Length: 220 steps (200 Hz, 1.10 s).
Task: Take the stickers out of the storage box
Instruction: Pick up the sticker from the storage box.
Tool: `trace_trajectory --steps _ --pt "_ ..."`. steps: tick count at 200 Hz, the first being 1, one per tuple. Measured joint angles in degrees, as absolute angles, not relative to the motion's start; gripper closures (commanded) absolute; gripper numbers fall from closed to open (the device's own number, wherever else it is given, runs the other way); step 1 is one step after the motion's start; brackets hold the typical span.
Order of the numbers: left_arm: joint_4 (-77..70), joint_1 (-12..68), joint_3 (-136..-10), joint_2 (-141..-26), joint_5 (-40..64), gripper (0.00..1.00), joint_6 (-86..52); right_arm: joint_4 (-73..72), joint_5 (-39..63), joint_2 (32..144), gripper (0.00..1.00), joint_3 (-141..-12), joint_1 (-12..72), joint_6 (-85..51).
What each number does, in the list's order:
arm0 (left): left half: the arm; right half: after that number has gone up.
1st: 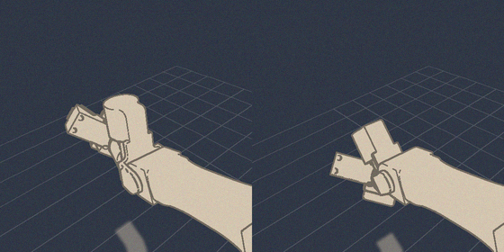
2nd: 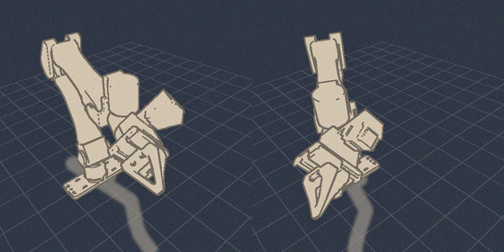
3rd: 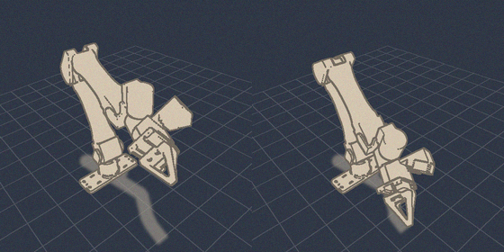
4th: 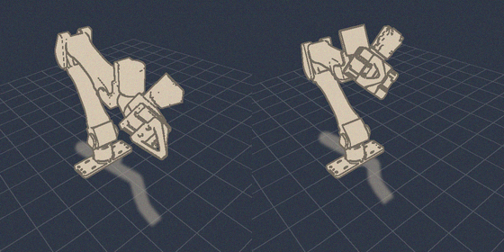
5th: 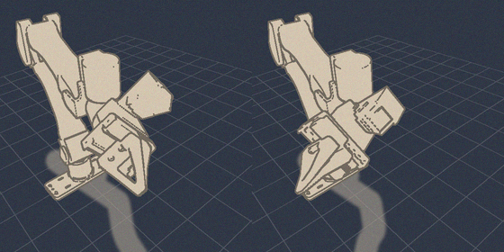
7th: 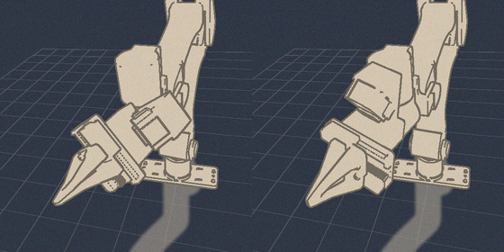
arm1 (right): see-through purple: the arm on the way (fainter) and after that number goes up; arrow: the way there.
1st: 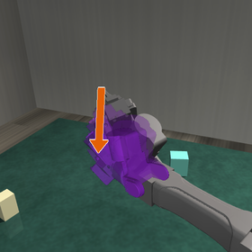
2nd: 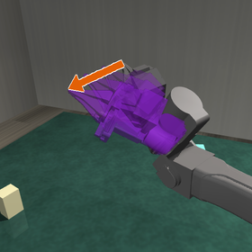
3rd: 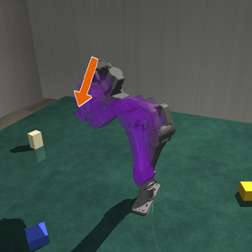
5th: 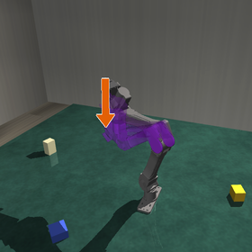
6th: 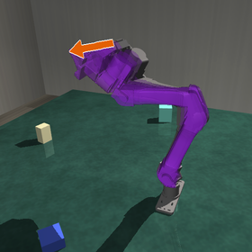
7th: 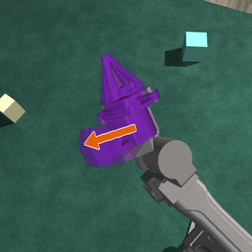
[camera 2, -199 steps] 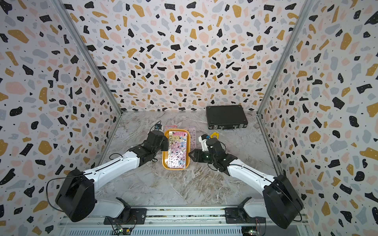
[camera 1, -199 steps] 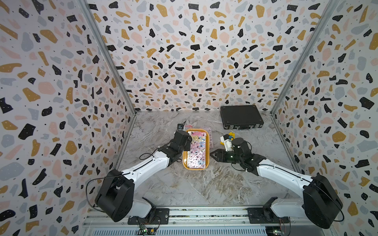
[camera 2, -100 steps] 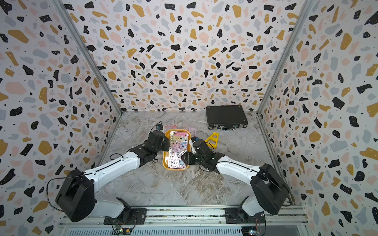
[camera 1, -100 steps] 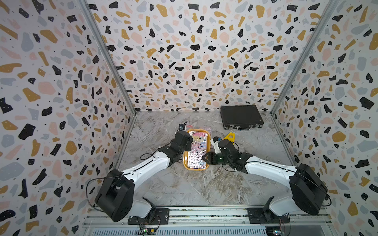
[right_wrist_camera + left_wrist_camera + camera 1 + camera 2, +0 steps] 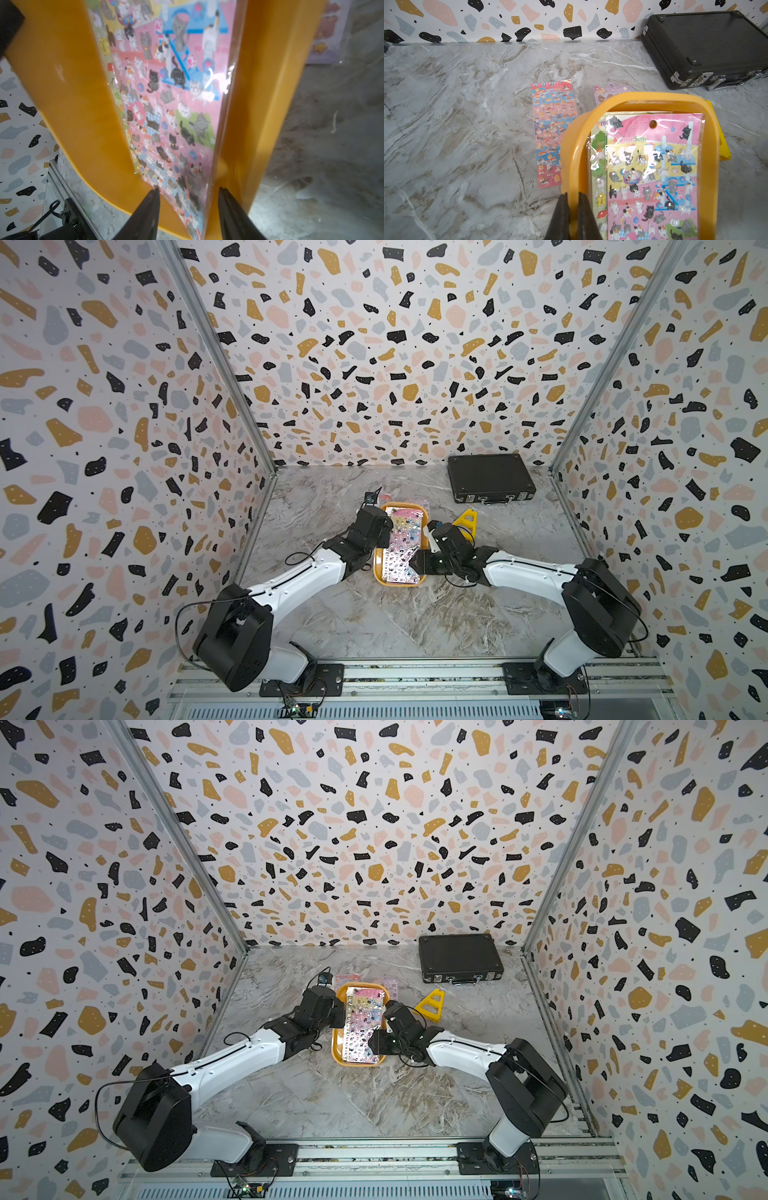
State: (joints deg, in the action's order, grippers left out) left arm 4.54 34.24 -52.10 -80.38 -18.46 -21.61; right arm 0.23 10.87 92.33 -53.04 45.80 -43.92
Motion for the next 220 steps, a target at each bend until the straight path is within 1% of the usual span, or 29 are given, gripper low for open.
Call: trace_trajectory --steps 20,54,96,128,159,203,220 --pt "4.5 34.3 -52.1 -80.4 -18.5 1.0 -21.6 0.4 10.9 93.1 0.51 -53.5 45.8 -43.9" --pt "4.4 34.3 -52.1 -80.4 -18.5 1.0 -21.6 0.5 12.0 93.6 0.59 -53.7 45.9 -43.9" --pt "4.4 34.3 -52.1 -80.4 -18.5 1.0 -21.6 0.6 14.0 93.2 0.65 -53.7 45.9 -43.6" --pt "4.4 34.5 -52.1 -80.9 -18.5 1.0 -21.6 1.0 15.6 91.6 0.73 -53.7 45.9 -43.2" --pt "4.4 34.6 -52.1 -81.5 -18.5 1.0 -21.6 0.8 17.8 90.8 0.75 -53.7 45.9 -43.2" --pt "4.4 34.8 -52.1 -81.5 -18.5 1.0 -21.6 0.2 20.3 91.4 0.73 -53.7 45.9 -43.2" --pt "4.4 34.8 -52.1 -81.5 -18.5 1.0 -21.6 0.1 20.9 92.4 0.77 -53.8 45.9 -43.1"
